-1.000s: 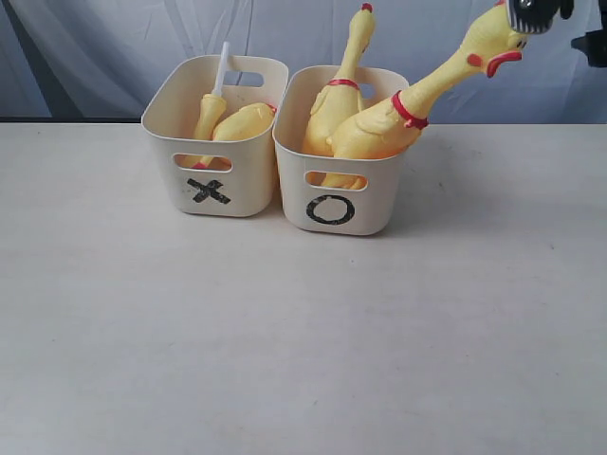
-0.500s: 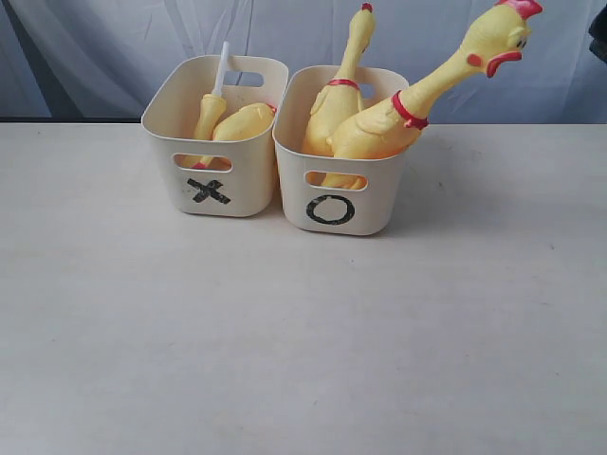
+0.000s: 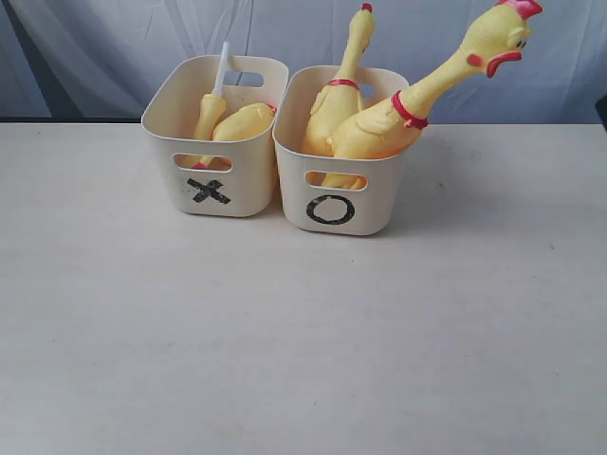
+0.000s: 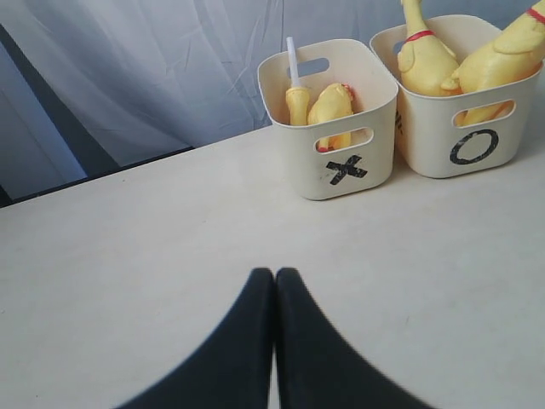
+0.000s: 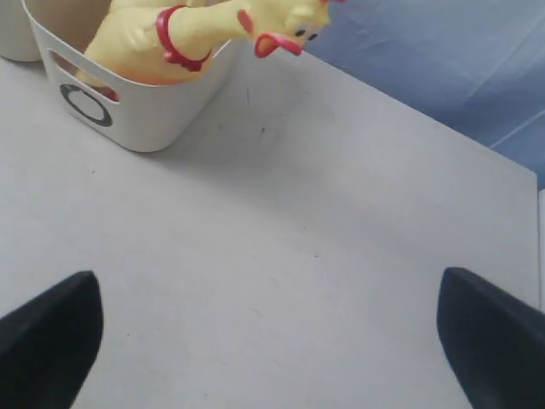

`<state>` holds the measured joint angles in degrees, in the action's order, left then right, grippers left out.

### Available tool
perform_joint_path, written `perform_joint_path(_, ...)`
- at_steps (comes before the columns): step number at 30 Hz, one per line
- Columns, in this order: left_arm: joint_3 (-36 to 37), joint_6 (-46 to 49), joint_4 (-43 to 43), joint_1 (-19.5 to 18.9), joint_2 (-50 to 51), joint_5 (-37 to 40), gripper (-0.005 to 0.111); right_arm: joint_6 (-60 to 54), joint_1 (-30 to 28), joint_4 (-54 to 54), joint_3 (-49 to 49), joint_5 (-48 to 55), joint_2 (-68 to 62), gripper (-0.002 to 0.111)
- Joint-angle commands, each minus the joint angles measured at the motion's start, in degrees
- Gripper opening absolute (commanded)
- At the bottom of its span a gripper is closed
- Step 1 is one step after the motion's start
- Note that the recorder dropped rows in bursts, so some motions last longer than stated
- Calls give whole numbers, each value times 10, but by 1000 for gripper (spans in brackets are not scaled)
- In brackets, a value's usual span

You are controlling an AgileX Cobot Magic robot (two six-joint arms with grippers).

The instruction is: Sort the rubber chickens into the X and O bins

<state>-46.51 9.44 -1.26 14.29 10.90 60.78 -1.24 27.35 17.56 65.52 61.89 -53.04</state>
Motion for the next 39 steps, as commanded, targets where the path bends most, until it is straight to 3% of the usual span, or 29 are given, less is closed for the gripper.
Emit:
perform_joint_path(1, 3, 0, -1, 2, -2, -4, 0, 25, 0, -32, -110, -104, 87, 103)
perform_joint_path(4, 3, 0, -1, 2, -2, -4, 0, 26, 0, -57, -200, -163, 167, 103)
perform_joint_path(10, 3, 0, -1, 2, -2, -4, 0, 27, 0, -183, -281, -161, 271, 103)
perform_joint_path(30, 3, 0, -1, 2, -2, -4, 0, 27, 0, -221, -304, -216, 281, 100)
perform_joint_path(34, 3, 0, -1, 2, -2, -4, 0, 27, 0, -222, -304, -224, 281, 78)
perform_joint_path(36, 3, 0, -1, 1, -2, -4, 0, 27, 0, -222, -304, -232, 281, 53)
perform_joint_path(39, 3, 0, -1, -1, -2, -4, 0, 27, 0, -222, -304, -248, 281, 6)
